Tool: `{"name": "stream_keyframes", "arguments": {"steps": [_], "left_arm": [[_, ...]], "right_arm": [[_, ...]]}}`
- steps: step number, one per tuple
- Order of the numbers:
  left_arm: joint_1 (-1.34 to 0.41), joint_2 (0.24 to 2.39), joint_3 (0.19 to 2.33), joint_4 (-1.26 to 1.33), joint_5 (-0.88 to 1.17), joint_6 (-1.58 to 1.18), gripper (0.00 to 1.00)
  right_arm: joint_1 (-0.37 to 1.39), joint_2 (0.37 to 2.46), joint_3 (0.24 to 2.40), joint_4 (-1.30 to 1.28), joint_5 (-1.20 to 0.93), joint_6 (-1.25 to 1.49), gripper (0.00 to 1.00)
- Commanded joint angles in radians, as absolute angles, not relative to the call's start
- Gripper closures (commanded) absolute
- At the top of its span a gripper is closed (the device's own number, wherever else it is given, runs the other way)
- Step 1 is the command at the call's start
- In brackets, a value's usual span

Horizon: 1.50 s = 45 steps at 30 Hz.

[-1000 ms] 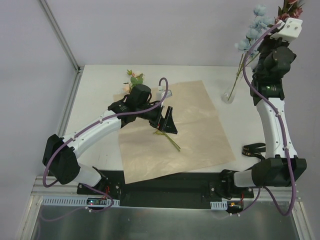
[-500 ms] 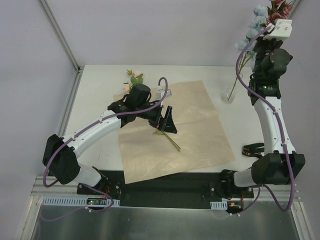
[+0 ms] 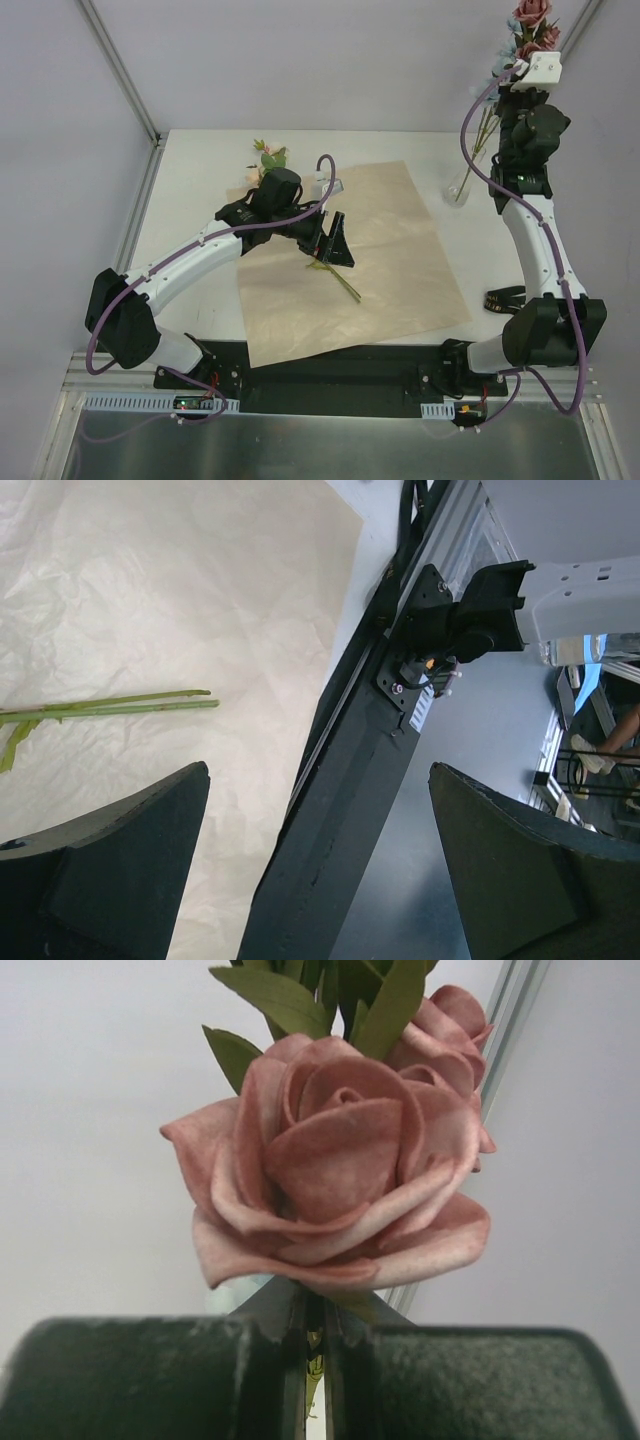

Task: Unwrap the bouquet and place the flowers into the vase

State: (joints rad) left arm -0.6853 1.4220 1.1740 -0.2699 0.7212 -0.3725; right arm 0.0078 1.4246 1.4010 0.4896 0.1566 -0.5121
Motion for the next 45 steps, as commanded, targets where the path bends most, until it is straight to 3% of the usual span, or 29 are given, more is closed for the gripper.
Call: {"name": "stream_keyframes", "arguments": {"steps": [1,30,39,42,45], "left_arm": [[-0.673,1.402,1.186,-0.258,0.715,-0.341,0.09],[-0.673,1.391,1.183,-0.259,0.710,-0.342,0.09],[-0.673,1.391,1.183,-0.259,0.709,-0.344,0.09],[-0.675,1.393,1.183,-0.259,0.709,-0.342,0.10],[-0.675,1.393,1.183,-0.259,0.710,-0.347,0.10]], "right_arm": [[0.003,1.410,1.379,0.578,0.132,-0.532,0.99],[-0.029,1.460,1.229,0.589,0.150,-0.457,0.93],[-0.040,1.493,1.204,0.581,0.138,-0.396,0.82],[-0.041,1.486,1.184,0.575,0.150,-0.382,0.75],[-0.040,1.470,1.174,0.536,0.178,-0.359,0.60]]}}
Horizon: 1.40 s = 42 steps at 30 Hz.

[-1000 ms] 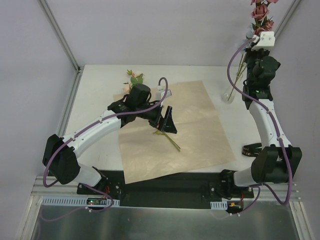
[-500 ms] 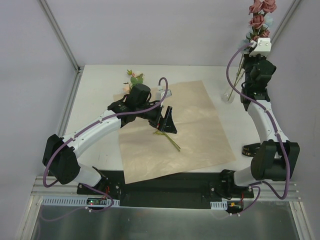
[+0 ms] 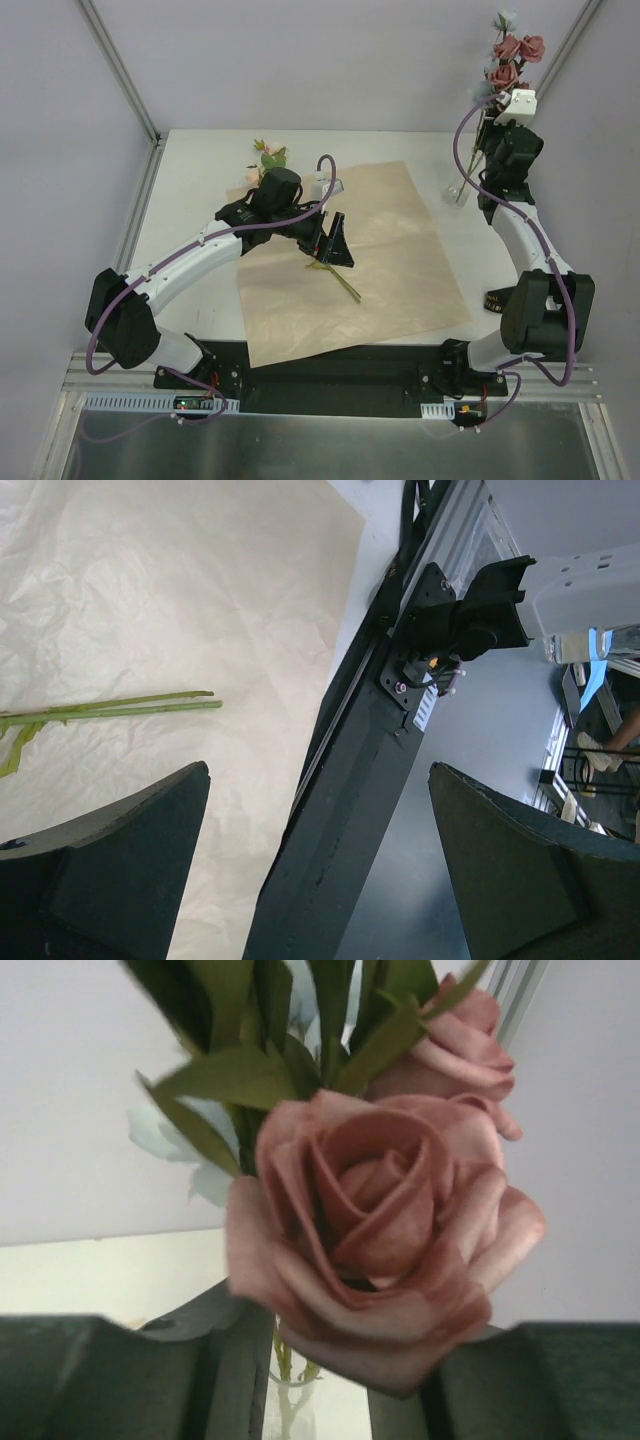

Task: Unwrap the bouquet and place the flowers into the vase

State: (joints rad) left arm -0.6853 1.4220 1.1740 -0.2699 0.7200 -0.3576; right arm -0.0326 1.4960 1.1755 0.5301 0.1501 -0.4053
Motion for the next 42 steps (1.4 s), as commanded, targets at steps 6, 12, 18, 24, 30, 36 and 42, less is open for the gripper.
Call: {"name": "stream_keyframes", "arguments": {"steps": [6,12,18,24,30,36,42], "left_arm": [[-0.673,1.388,1.183,-0.259,0.713,-0.350,0.09],[-0.673,1.390,1.183,-0.259,0.712,-0.351,0.09],[-0.673,1.381,1.180,-0.258,0.687,-0.345,0.09],[-0.673,1.371,1.183,-0.268,0.643,-0.331,0.10],[-0.640,1.411,1.187,-0.284,0.563,-0.437,0.12],[-0.523,1.531,1.138,-0.308,0.505,-0.718,0.15],[-0.465,1.611,1.111,-0.310,0.440,-0.804,0.19]], "right_arm": [[-0.035,1.382,1.158,0.358,0.237,-0.287,0.26],[-0.037,1.286,1.190,0.066,0.322,-0.160,0.04],[-0.037,1.253,1.316,-0.414,0.350,-0.034,0.03],[-0.031,0.901,0.985,-0.460,0.209,0.073,0.03],[0.021,0.547,0.648,-0.523,0.037,0.199,0.03],[0.078,0.413,0.523,-0.572,-0.075,0.311,0.01],[0.126,0.477,0.545,-0.557,-0.093,0.302,0.03]]}}
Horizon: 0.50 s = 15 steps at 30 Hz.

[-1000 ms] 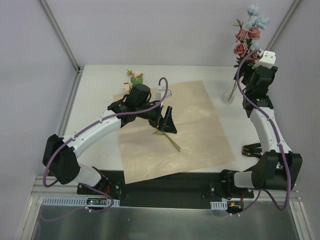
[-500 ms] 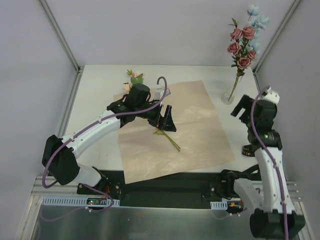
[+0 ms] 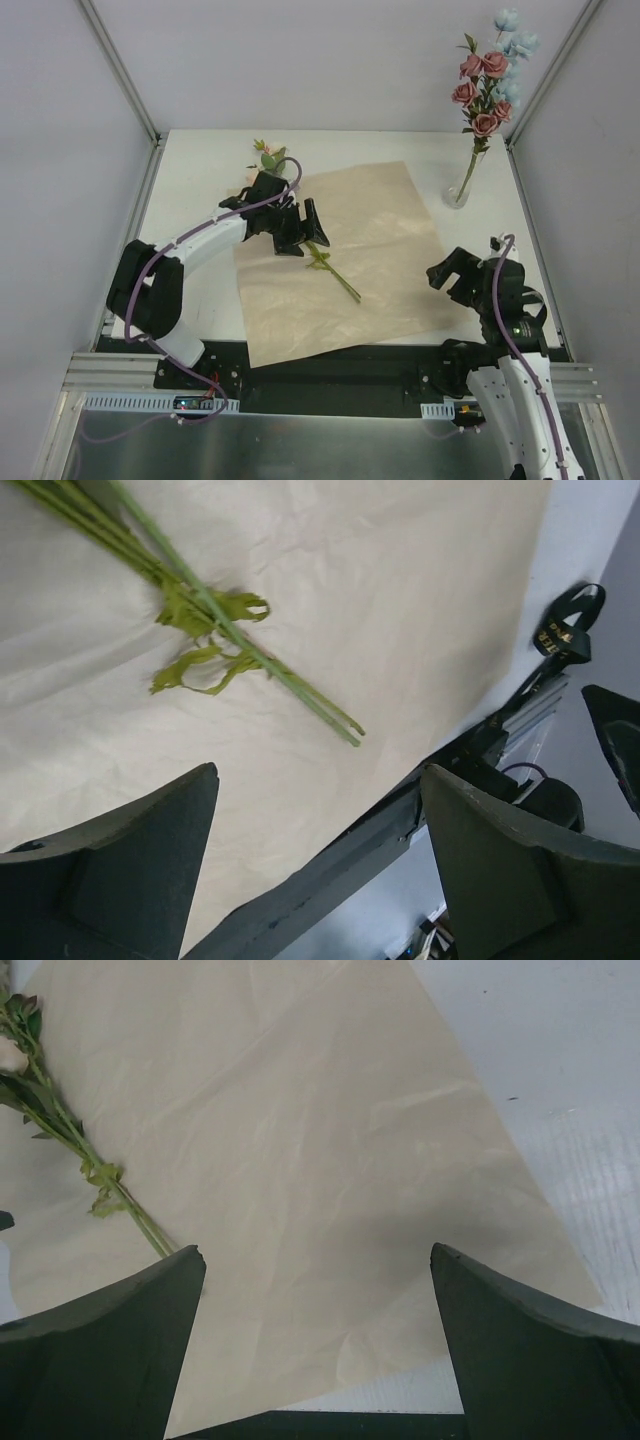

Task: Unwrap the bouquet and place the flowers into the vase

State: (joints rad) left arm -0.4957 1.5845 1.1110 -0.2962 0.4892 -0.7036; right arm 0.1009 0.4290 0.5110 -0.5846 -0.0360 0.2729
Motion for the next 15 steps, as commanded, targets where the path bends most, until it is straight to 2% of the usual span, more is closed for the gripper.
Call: {"name": "stream_keyframes", "arguments": {"steps": [1,5,6,7,10,13,15], "left_arm": [[-0.456,1.633,1.123,-0.310,0.443,-0.805,0.21],[-0.419,1.677,1.160,-0.310,0.457,-0.798,0.24],[-0.411,1.681,1.166,-0.311,0.472,-0.799,0.25],[-0.393,1.687,1.166,-0.311,0.479,-0.799,0.25],[-0.355,1.684,1.161,-0.311,0.497,-0.776,0.26],[-0.328,1.666,1.138,-0.308,0.527,-0.770,0.27],[-0.311,1.655,1.131,-0.304,0.555,-0.773,0.27]], "right_arm": [[0.149,0.498,0.538,-0.533,-0.124,0.282,0.04],[0.286,0.655,0.535,-0.375,-0.202,0.227,0.17],[0.329,0.739,0.546,-0.361,-0.169,0.212,0.25],[0.424,0.782,0.563,-0.354,-0.135,0.198,0.29],[0.629,0.972,0.665,-0.347,-0.014,0.135,0.41],[0.774,1.185,0.802,-0.356,0.048,0.083,0.48],[0.819,1.342,0.917,-0.376,0.070,0.063,0.58]]}}
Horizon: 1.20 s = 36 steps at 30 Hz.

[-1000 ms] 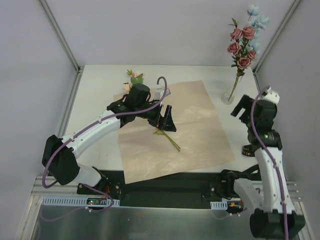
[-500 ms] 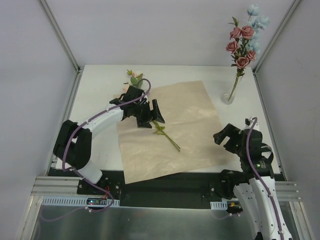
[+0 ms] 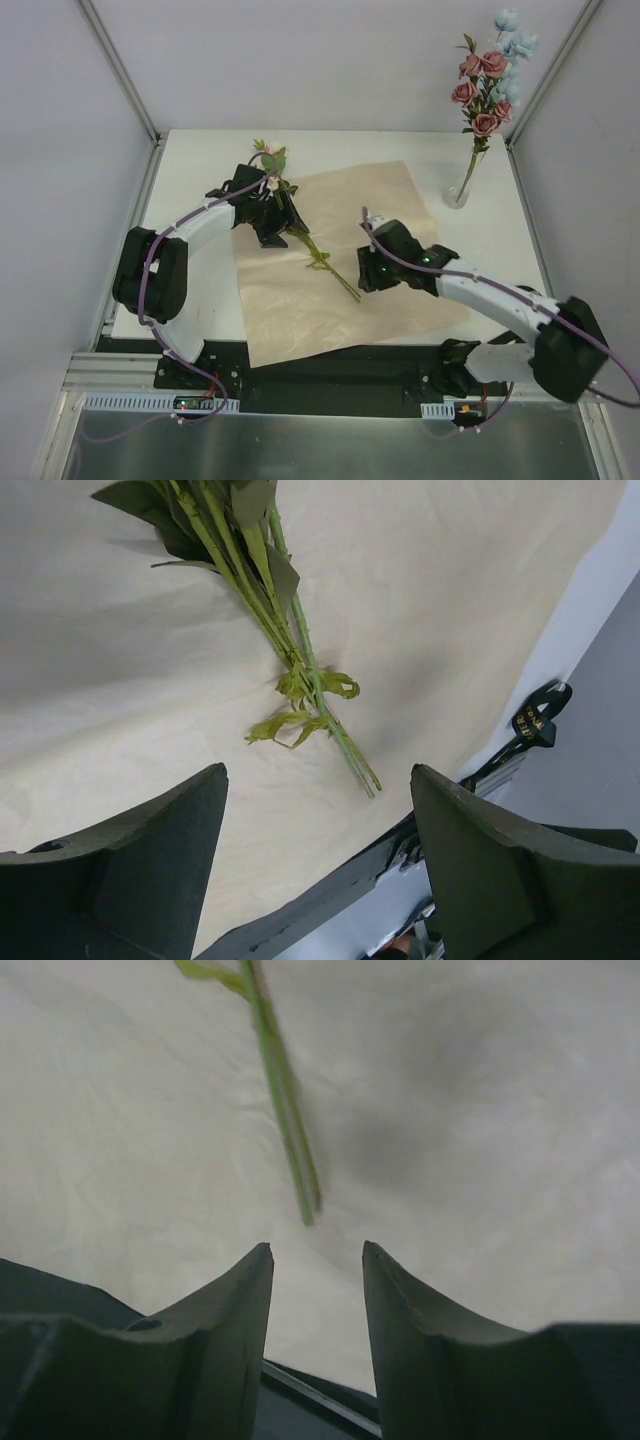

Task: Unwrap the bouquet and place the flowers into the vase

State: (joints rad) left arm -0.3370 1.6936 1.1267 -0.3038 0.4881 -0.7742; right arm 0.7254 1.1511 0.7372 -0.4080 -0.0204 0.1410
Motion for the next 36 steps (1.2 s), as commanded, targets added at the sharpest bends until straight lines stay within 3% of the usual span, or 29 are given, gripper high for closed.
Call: {"name": "stream_keyframes", "arguments": {"steps": [1,4,11,25,36], "left_arm": [[-0.308,1.654,1.131,-0.304,0.570,-0.773,0.27],[-0.290,1.640,1.120,-0.290,0.603,-0.788,0.27],[-0.253,1.618,1.092,-0.256,0.673,-0.828,0.28],[-0.249,1.617,1.074,-0.227,0.701,-0.848,0.30],[-0.249,1.634,1.066,-0.224,0.704,-0.850,0.31]], "right_arm": [[0.854,1.383,0.954,-0.389,0.081,0.057,0.61],[0.890,1.497,1.046,-0.394,0.092,0.054,0.73],[0.899,1.655,1.144,-0.423,0.038,0.054,0.78],[0.899,1.741,1.152,-0.468,0.132,0.051,0.78],[0.899,1.764,1.152,-0.453,0.083,0.044,0.80]]}}
